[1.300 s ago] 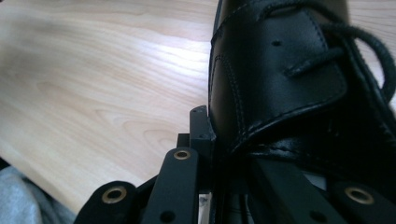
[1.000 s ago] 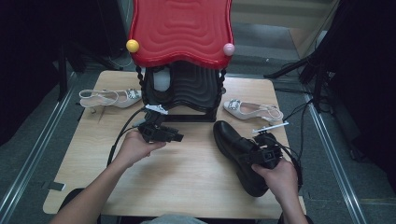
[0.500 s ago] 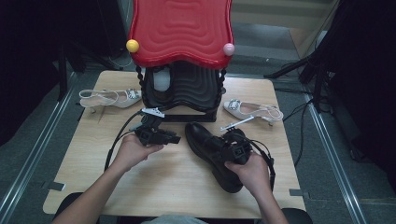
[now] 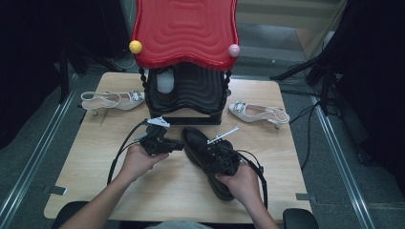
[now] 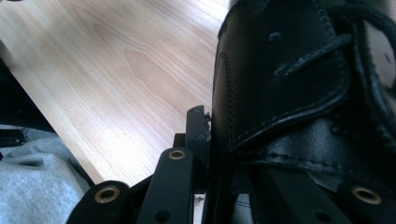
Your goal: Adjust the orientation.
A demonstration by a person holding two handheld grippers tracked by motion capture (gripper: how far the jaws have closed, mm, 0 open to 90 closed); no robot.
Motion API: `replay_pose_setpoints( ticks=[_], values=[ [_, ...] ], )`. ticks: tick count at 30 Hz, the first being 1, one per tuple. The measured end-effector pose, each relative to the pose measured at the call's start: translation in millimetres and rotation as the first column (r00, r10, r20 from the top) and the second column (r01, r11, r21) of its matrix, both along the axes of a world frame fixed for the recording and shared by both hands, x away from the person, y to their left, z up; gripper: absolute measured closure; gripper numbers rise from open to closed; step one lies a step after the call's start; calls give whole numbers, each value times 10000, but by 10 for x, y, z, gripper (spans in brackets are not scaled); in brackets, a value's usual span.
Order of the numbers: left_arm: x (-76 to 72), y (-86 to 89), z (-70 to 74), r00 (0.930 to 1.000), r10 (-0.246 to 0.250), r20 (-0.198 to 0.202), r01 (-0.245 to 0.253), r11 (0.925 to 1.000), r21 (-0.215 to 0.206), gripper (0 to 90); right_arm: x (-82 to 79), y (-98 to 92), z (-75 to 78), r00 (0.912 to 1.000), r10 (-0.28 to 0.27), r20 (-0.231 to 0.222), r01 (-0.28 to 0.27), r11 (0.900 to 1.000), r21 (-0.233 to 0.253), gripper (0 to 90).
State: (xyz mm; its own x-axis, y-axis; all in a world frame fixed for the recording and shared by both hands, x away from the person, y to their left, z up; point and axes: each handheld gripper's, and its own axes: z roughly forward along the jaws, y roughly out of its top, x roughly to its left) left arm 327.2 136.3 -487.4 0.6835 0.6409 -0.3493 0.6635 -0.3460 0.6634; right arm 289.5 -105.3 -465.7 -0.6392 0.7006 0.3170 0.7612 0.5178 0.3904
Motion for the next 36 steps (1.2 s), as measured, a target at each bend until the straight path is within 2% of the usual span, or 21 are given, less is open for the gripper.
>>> replay_pose_setpoints(
  ticks=[2,7,8,10,11,13,14,19,20,21,23,24,26,27,30,34,35,36],
  values=[
    [-11,-52,-43,9999,-117,-59,118,9998,187,792,-6,30,-14,10000,23,49,-23,10000,24,820],
    [-16,-116,-94,9998,-206,-77,208,9995,240,803,7,86,-43,9999,54,123,-54,10000,32,807],
    [-12,-131,-115,9997,-220,-125,223,9994,262,803,5,108,-58,9997,182,164,-183,9998,37,766],
    [-11,-132,-123,9997,-201,-146,205,9993,323,803,15,100,-49,9998,209,-73,-206,9994,277,707],
    [-11,-124,-127,9998,-159,-118,162,9995,261,803,24,83,-34,9993,186,-330,-171,9989,439,683],
    [-10,-113,-128,9998,-125,-135,128,9997,222,807,30,59,-14,9989,151,-444,-125,9982,584,683],
    [-9,-100,-131,9999,-35,-131,38,9998,188,811,23,14,51,9989,146,-455,-118,9981,608,687],
    [-14,-84,-114,10000,30,-19,-29,9999,153,858,-11,-147,271,9999,120,-96,-115,9981,597,718],
    [-14,-84,-114,10000,30,-19,-29,9999,153,858,-11,-147,271,9999,120,-96,-115,9981,597,718],
    [-17,-89,-113,10000,51,-3,-51,9999,137,860,-25,-210,348,9999,133,88,-137,9983,561,749],
    [-20,-98,-114,10000,20,-29,-19,9999,142,872,-28,-240,376,9997,113,203,-123,9986,507,770],
    [-28,-108,-118,10000,17,-18,-17,9999,161,875,-26,-318,434,9990,-36,441,0,9966,821,811],
    [-34,-115,-121,10000,52,3,-52,9999,161,878,-19,-356,464,9986,-102,512,55,9959,908,822],
    [-36,-119,-124,10000,33,-11,-32,9999,121,880,7,-415,497,9949,-273,976,186,9958,893,843],
    [-58,-160,-142,10000,46,-37,-45,9999,92,880,105,-485,451,9890,-652,1330,554,9955,764,887],
    [-81,-214,-187,9999,3,-110,-3,10000,-6,880,233,-511,276,9869,-1048,1224,967,9928,701,898],
    [-81,-214,-187,9999,3,-110,-3,10000,-6,879,252,-507,230,9858,-1160,1212,1099,9924,558,900],
    [-87,-234,-197,9999,-39,-127,39,10000,67,879,252,-507,230,9858,-1160,1212,1099,9924,558,900]
  ],
)
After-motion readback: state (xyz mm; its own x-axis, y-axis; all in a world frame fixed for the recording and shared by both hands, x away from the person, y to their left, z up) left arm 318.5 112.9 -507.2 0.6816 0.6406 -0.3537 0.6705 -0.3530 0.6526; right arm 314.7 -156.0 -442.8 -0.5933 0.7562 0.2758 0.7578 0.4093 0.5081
